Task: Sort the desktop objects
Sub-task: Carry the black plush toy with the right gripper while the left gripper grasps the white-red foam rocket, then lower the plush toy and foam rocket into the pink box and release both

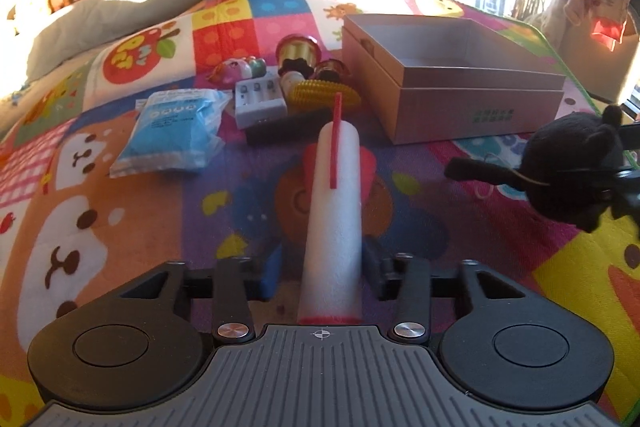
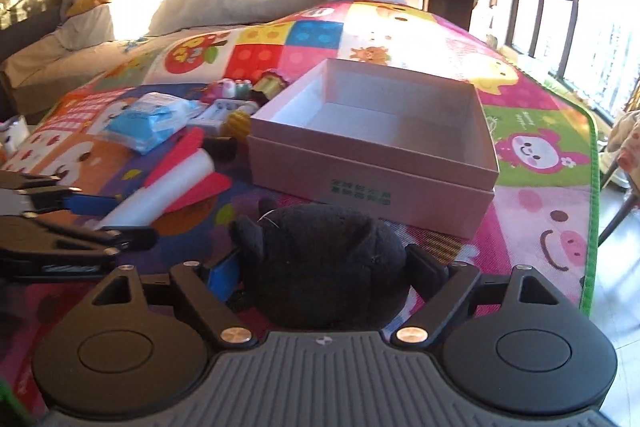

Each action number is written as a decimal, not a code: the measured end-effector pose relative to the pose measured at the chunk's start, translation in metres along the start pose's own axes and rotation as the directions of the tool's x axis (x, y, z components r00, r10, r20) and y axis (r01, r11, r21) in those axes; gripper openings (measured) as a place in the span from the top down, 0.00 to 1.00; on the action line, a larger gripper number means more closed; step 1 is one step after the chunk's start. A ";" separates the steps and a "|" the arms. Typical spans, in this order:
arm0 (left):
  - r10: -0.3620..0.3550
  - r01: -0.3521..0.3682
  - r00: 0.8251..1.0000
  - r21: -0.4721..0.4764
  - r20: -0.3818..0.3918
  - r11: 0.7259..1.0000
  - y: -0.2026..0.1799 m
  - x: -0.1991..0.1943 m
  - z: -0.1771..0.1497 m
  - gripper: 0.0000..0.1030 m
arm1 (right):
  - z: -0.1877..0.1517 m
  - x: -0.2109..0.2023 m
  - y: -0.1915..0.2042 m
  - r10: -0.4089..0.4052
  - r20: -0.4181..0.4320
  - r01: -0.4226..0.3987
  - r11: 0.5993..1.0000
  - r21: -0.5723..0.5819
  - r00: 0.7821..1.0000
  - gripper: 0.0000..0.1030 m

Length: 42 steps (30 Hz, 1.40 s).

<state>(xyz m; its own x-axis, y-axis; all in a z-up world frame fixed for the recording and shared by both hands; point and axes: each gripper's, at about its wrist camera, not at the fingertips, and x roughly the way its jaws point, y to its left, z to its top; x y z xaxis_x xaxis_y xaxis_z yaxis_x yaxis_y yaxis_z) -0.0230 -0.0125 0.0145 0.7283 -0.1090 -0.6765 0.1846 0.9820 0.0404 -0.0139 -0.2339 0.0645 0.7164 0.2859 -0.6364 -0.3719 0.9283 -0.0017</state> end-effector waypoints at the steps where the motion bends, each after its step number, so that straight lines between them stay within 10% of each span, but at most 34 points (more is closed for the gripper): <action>1: 0.001 -0.001 1.000 0.002 0.000 1.000 -0.001 -0.004 -0.002 0.69 | 0.000 -0.008 -0.001 0.014 0.001 -0.014 1.000 0.003 1.000 0.18; 12: -0.108 0.090 0.958 0.078 0.265 0.993 -0.020 -0.103 0.035 0.69 | 0.011 -0.115 -0.030 0.026 0.163 -0.037 0.998 0.060 0.986 0.18; 23: -0.207 0.191 0.924 0.080 0.322 0.978 -0.052 -0.024 0.158 0.68 | 0.085 -0.113 -0.065 -0.103 0.388 0.052 0.989 0.139 0.916 0.18; 27: -0.182 0.191 0.940 -0.003 0.290 0.982 -0.035 0.022 0.174 0.24 | 0.127 -0.053 -0.091 -0.110 0.360 0.033 0.977 0.213 0.926 0.15; 34: -0.205 0.219 0.962 -0.059 0.182 0.974 -0.001 0.043 0.109 0.16 | 0.096 0.018 -0.115 -0.100 0.207 0.034 0.953 0.302 0.973 0.08; 42: -0.327 0.335 0.938 -0.053 0.114 0.941 -0.016 0.065 0.082 0.10 | 0.031 0.055 -0.111 -0.051 0.056 0.022 0.904 0.427 0.997 0.08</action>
<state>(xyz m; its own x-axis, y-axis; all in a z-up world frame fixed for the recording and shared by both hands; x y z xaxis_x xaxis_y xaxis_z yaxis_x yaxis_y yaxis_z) 0.0750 -0.0483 0.0302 0.6979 -0.4414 -0.5641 0.3826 0.8955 -0.2273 0.0847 -0.3137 0.0533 0.7667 0.2510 -0.5910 -0.0685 0.9471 0.3134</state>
